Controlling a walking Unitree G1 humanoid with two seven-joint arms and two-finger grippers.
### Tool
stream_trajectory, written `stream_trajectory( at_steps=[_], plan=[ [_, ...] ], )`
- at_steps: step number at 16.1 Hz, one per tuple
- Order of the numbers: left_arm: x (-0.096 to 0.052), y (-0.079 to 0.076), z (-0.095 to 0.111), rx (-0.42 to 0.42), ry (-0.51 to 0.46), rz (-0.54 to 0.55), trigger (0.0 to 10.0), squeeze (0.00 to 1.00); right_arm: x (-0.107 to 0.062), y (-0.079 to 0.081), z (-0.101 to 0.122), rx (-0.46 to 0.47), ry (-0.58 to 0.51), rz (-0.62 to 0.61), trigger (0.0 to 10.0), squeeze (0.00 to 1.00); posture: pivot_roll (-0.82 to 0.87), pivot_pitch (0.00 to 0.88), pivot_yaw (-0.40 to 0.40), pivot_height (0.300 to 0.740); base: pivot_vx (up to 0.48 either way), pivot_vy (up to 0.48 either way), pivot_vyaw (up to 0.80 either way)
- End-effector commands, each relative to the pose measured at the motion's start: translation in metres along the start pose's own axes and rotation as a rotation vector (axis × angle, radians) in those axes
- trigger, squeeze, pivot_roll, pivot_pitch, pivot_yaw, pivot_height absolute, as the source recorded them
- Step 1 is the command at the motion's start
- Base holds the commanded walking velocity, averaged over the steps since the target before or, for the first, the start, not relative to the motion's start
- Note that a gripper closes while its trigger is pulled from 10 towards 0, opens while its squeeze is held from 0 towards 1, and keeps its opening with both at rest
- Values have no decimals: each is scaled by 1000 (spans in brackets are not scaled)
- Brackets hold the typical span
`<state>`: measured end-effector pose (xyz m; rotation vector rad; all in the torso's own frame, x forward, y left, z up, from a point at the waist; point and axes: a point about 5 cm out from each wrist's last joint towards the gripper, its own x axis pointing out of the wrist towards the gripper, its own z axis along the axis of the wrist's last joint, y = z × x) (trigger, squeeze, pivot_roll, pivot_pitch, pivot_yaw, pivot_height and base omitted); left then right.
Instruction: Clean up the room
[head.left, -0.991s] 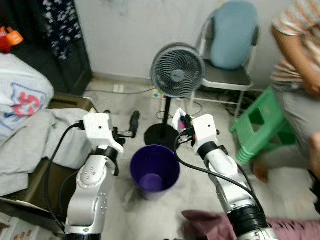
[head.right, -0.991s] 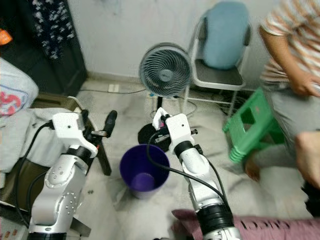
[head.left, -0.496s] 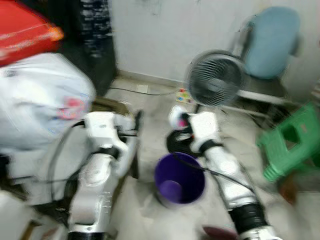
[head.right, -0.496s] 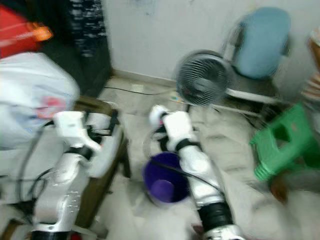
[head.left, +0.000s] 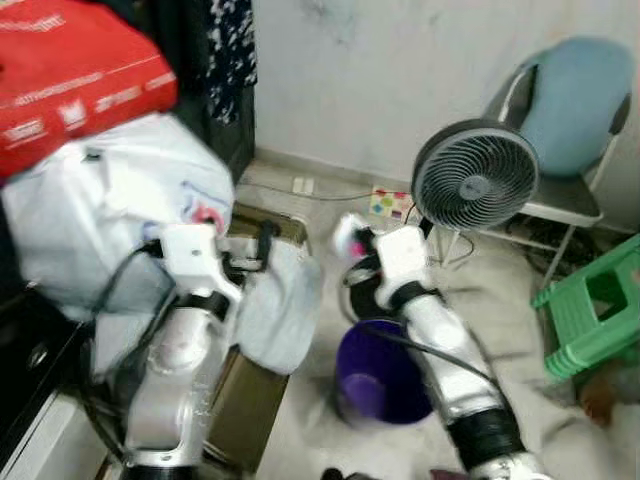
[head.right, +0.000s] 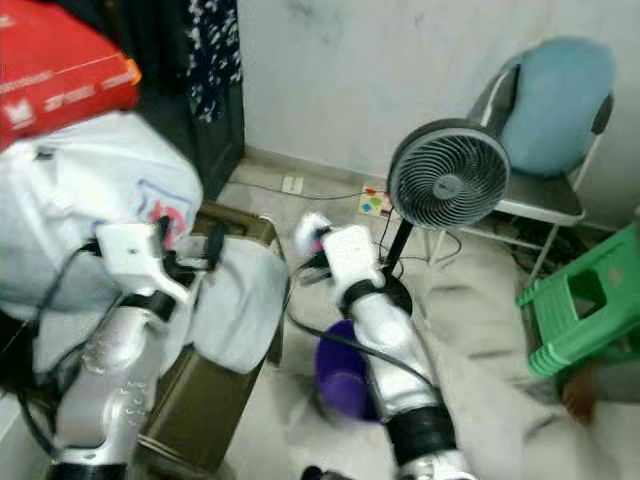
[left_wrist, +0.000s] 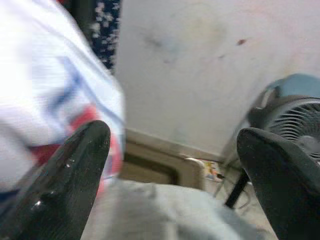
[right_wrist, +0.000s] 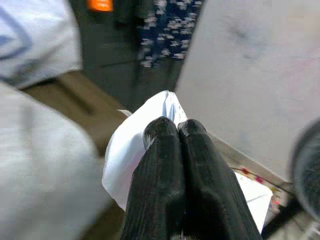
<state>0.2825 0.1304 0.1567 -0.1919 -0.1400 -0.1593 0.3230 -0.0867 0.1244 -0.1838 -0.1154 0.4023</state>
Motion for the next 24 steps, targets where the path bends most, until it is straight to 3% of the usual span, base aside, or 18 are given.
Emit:
stream_trajectory(
  at_steps=[1,5,13,18,24],
  plan=[
    [1,-9,0,-20,-3,-36,10000,0,-2,-9,0,-18,1,-22,10000,0,-13,87,-73,740,0,0,0],
    [-1,-11,0,-31,-4,-65,10000,0,-1,-10,-2,3,13,-23,10000,0,-14,82,-76,740,0,-132,0],
    [1,-11,0,-29,-2,-70,10000,0,0,-9,-2,2,10,-22,10000,0,-13,77,-72,740,0,-432,-349],
    [2,-4,0,41,-12,26,10000,0,-1,-11,-4,-3,17,-29,10000,0,-11,77,-71,740,0,0,0],
    [3,0,-1,28,-9,22,10000,0,-1,-14,-4,0,14,-43,10000,0,-14,73,-74,740,0,0,0]
  ],
)
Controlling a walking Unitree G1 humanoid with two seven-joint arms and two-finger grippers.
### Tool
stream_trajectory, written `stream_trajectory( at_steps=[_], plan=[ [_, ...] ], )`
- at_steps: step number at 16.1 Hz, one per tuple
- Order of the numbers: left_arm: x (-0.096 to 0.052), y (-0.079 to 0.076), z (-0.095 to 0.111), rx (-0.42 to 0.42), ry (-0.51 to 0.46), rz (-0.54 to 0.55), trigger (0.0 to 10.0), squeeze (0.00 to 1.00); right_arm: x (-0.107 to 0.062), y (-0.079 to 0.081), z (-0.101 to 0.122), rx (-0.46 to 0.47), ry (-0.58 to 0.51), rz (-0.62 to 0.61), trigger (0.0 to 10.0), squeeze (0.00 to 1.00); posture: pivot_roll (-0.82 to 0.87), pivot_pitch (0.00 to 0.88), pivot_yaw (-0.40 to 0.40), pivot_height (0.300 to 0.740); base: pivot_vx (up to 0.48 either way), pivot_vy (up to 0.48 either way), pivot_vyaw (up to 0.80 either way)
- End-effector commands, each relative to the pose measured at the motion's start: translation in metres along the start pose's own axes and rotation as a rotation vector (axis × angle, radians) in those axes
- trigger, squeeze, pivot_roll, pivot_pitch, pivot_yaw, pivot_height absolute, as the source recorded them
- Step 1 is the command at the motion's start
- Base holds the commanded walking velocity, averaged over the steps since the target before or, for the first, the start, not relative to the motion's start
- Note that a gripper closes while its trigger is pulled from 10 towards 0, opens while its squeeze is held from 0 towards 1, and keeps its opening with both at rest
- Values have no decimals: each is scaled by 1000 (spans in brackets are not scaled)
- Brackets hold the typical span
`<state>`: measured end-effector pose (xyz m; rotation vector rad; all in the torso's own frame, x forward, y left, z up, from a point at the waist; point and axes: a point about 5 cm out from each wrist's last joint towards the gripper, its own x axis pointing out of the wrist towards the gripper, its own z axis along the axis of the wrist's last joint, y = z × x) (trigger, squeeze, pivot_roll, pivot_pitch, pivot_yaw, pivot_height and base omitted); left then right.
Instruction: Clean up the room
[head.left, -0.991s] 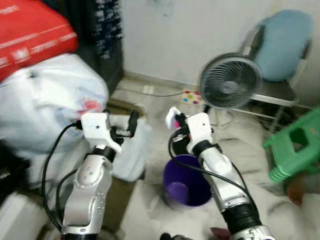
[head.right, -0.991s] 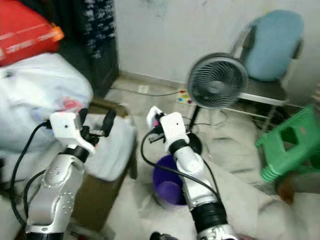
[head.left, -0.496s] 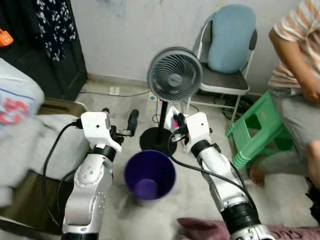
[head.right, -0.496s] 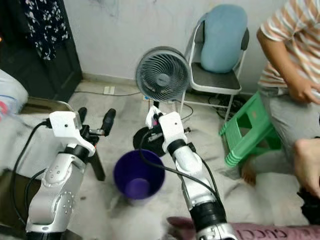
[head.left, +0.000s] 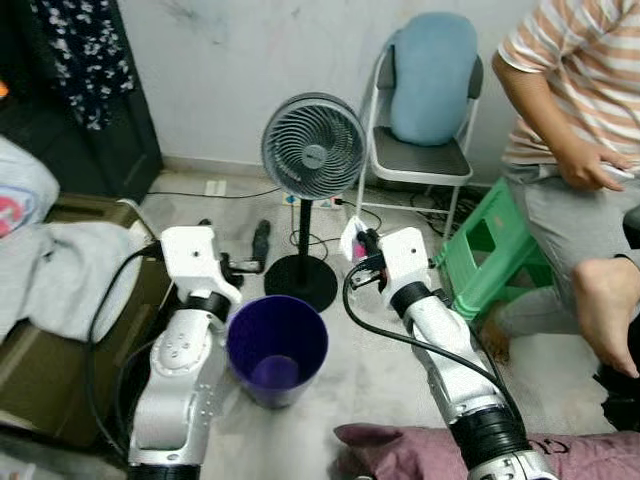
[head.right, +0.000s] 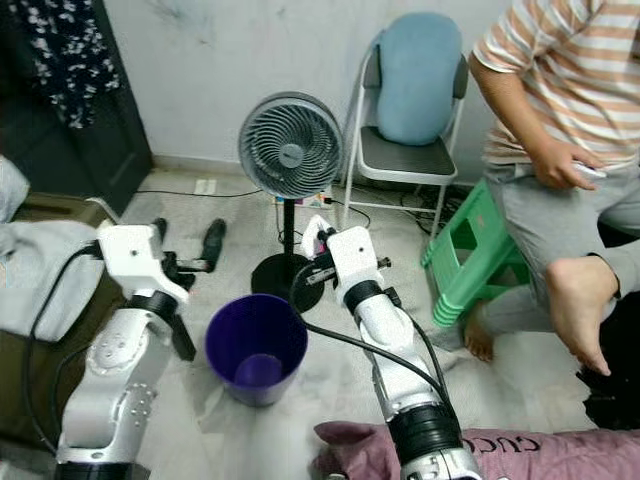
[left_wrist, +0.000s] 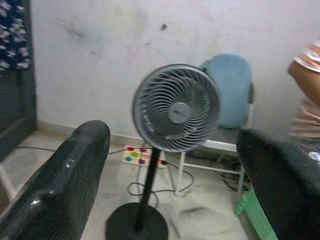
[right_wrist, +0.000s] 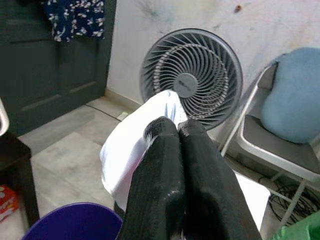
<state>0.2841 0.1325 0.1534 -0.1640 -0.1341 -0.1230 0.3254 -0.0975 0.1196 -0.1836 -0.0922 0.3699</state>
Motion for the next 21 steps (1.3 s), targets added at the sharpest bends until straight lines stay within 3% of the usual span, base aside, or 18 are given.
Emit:
stream_trajectory(
  at_steps=[1,6,17,21],
  plan=[
    [2,-3,3,-2,-17,-17,10000,0,2,-4,3,-4,-12,-13,10000,0,-14,73,-74,740,0,0,0],
    [1,-5,3,-10,-19,-34,10000,0,1,-6,3,-3,-8,-17,10000,0,-15,77,-77,740,217,0,-343],
    [2,-6,2,-9,-21,-49,10000,0,2,-4,4,-17,-15,-10,10000,0,-16,80,-72,740,367,0,0],
    [3,-6,0,-8,-5,-25,10000,0,1,-1,5,-30,-28,1,10000,0,-16,80,-71,740,83,0,655]
  ],
)
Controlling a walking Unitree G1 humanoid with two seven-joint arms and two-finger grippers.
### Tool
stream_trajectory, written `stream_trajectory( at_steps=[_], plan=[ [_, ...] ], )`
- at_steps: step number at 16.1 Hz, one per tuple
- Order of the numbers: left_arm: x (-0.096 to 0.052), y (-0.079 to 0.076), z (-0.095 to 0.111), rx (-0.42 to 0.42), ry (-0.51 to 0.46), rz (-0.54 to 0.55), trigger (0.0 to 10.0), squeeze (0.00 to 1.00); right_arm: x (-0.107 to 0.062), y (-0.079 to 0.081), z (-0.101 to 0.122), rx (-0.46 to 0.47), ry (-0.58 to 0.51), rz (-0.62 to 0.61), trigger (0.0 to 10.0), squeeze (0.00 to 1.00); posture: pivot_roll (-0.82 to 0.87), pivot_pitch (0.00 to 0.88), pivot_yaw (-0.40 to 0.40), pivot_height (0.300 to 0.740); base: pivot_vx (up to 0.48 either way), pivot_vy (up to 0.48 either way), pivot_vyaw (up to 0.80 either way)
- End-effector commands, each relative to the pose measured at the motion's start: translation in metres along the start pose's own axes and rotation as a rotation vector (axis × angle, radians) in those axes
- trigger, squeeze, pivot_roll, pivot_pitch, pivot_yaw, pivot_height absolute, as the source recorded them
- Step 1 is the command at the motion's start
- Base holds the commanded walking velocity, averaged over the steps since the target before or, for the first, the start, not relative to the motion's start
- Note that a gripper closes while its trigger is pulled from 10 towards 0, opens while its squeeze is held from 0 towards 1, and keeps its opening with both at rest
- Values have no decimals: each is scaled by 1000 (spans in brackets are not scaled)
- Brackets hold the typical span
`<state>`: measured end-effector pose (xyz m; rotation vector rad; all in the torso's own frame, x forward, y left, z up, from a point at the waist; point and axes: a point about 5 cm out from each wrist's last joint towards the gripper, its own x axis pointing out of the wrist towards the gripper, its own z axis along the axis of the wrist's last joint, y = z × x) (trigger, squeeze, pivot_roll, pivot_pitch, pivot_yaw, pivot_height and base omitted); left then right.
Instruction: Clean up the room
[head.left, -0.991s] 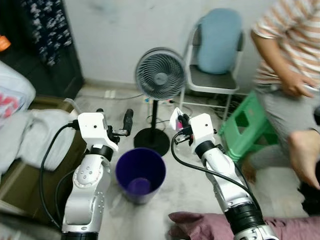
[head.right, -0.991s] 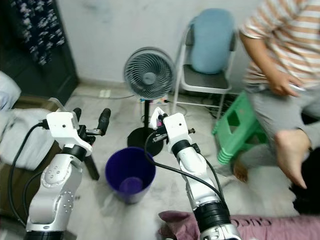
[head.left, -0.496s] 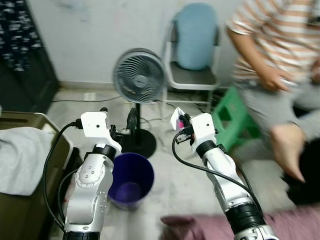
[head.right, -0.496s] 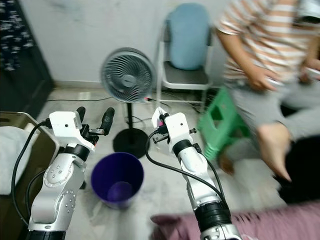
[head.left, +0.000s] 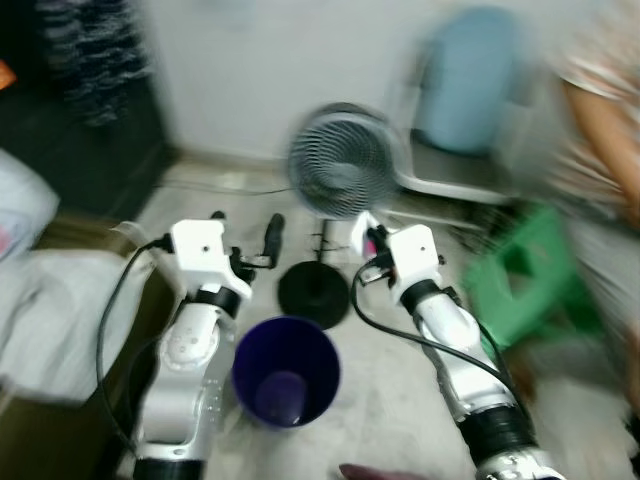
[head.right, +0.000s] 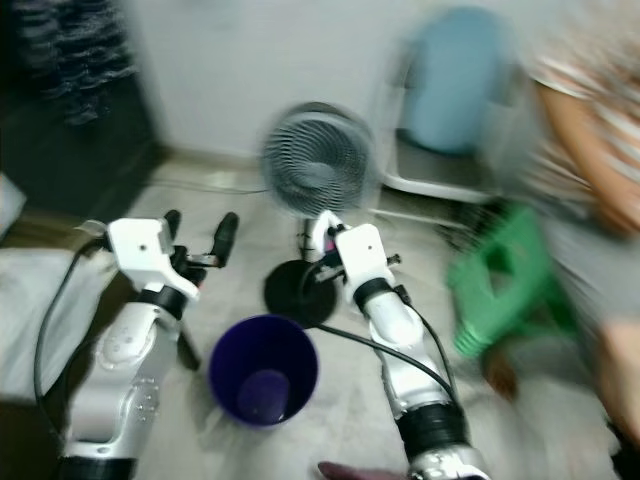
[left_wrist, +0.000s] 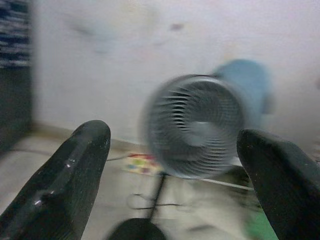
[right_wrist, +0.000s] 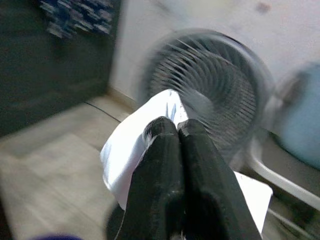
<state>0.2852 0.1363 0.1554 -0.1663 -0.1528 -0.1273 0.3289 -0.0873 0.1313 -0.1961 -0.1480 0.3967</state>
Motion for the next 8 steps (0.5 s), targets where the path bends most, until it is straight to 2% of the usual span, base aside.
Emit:
stream_trajectory(
  at_steps=[1,5,8],
  plan=[
    [2,-9,-2,-5,12,-15,10000,0,-7,-7,-8,-7,27,-21,10000,0,-16,80,-71,740,0,0,0],
    [3,-7,1,4,-7,7,10000,0,-3,-4,-7,-3,22,-2,10000,0,13,64,-97,740,0,0,0],
    [-3,3,5,21,-34,74,10000,0,9,9,0,2,0,76,10000,0,63,51,-166,740,0,0,0]
  ],
)
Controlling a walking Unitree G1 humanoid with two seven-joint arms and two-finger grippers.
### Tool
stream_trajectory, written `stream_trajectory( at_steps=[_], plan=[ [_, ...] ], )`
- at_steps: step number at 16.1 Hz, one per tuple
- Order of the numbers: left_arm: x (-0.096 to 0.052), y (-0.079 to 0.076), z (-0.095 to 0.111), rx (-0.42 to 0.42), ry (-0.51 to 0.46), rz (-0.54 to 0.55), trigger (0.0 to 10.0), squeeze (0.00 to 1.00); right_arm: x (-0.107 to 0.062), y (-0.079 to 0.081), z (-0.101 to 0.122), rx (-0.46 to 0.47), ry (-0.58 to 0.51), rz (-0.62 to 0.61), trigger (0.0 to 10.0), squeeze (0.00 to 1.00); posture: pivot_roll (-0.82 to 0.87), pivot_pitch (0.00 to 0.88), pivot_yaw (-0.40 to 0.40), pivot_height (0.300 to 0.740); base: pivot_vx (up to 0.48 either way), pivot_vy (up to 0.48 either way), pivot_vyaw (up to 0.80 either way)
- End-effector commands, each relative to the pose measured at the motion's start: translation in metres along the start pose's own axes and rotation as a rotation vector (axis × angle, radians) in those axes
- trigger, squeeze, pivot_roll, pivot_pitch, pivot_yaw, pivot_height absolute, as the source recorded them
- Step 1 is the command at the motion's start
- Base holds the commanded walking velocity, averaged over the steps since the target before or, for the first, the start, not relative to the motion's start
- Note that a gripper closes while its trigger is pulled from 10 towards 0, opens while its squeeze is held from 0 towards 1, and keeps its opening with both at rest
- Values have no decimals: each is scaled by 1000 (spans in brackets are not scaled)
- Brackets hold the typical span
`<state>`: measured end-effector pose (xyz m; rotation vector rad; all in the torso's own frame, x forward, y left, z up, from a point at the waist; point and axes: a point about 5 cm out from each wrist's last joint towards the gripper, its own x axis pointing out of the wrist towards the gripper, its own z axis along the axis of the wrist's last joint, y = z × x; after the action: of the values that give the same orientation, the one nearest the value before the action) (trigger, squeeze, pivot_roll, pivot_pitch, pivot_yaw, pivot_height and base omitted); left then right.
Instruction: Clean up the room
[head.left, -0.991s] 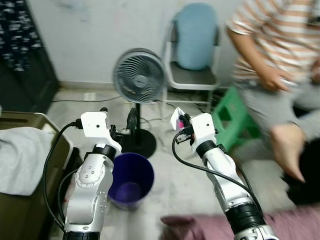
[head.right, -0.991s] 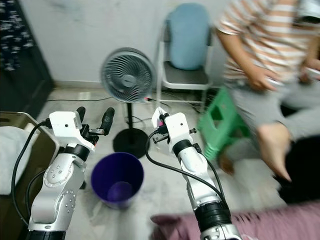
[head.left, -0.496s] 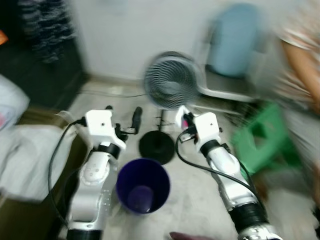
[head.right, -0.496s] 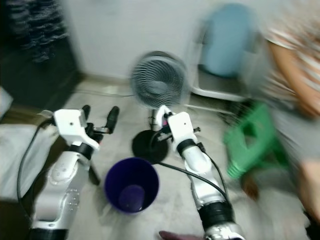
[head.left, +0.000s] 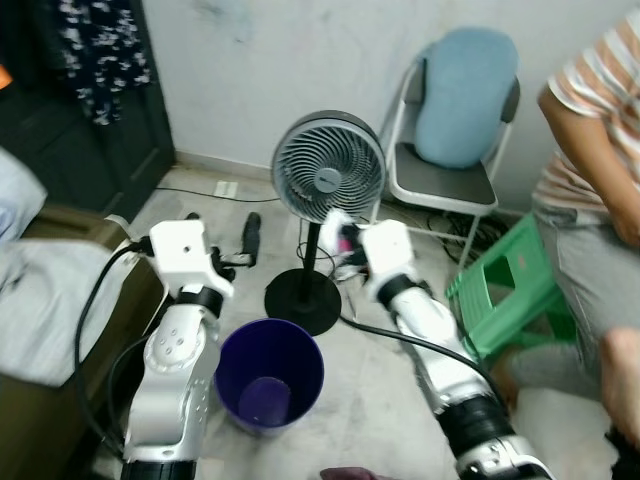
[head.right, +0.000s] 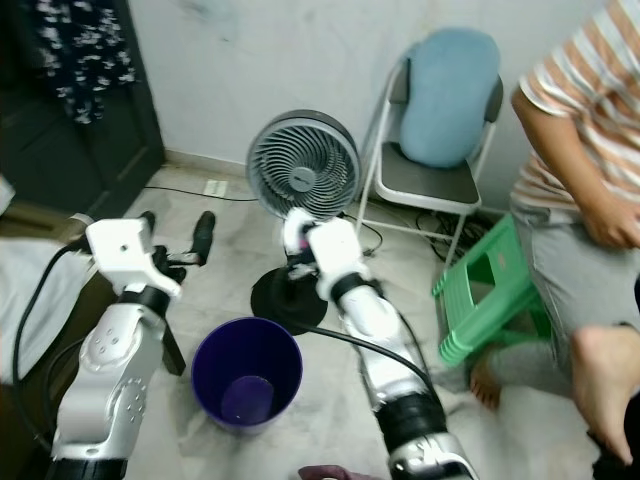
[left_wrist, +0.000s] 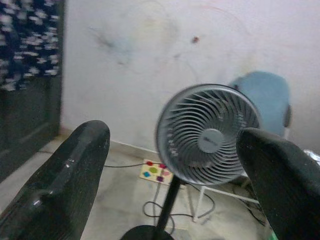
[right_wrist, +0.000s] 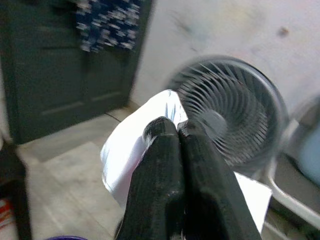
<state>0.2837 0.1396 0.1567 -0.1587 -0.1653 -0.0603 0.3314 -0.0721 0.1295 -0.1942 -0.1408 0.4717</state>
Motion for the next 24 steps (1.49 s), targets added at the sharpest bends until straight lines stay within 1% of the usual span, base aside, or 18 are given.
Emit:
stream_trajectory(
  at_steps=[1,3,5,6,8,9,12,14,17,19,20,21,23,24],
  plan=[
    [-2,1,3,7,-19,14,10000,0,1,-3,0,-6,0,7,10000,0,63,51,-166,740,0,0,0],
    [-7,5,4,6,-30,57,10000,0,5,4,2,-16,-6,60,10000,0,86,47,-204,740,0,0,0],
    [-9,6,3,6,-29,66,10000,0,8,5,4,-14,-10,66,10000,0,87,46,-208,740,0,0,0],
    [-9,6,3,6,-28,67,10000,0,9,5,5,-14,-15,62,10000,0,87,46,-208,740,0,0,0],
    [-6,4,2,4,-25,51,10000,0,9,1,5,-17,-20,40,10000,0,60,43,-171,740,0,0,0],
    [0,0,2,0,-22,24,10000,0,6,-5,4,-23,-21,11,10000,0,42,37,-146,740,0,0,0],
    [11,-9,2,-9,-13,-43,10000,0,2,-17,3,-29,-23,-64,10000,0,-14,27,-69,740,0,0,0],
    [23,-27,1,-20,4,-141,10000,0,-10,-31,-2,-33,-19,-154,10000,0,-55,26,-4,740,0,0,0],
    [30,-40,-1,-25,25,-235,10000,0,-24,-37,-8,-27,-9,-243,10000,0,-97,29,67,740,0,0,0],
    [35,-41,-3,-21,34,-250,10000,0,-28,-38,-10,-25,-3,-268,10000,0,-122,20,72,740,0,0,0],
    [37,-41,-3,-28,32,-250,10000,0,-28,-39,-8,-34,-7,-266,10000,0,-128,20,72,740,0,0,0],
    [39,-43,-6,-37,33,-254,10000,0,-26,-44,-3,-60,-19,-264,10000,0,-154,23,69,740,0,0,0],
    [41,-48,-10,-45,37,-260,10000,0,-25,-51,0,-75,-20,-271,10000,0,-158,24,62,740,0,0,0],
    [39,-52,-9,-58,33,-262,10000,0,-26,-52,1,-85,-27,-268,10000,0,-149,27,61,740,0,0,688]
  ],
)
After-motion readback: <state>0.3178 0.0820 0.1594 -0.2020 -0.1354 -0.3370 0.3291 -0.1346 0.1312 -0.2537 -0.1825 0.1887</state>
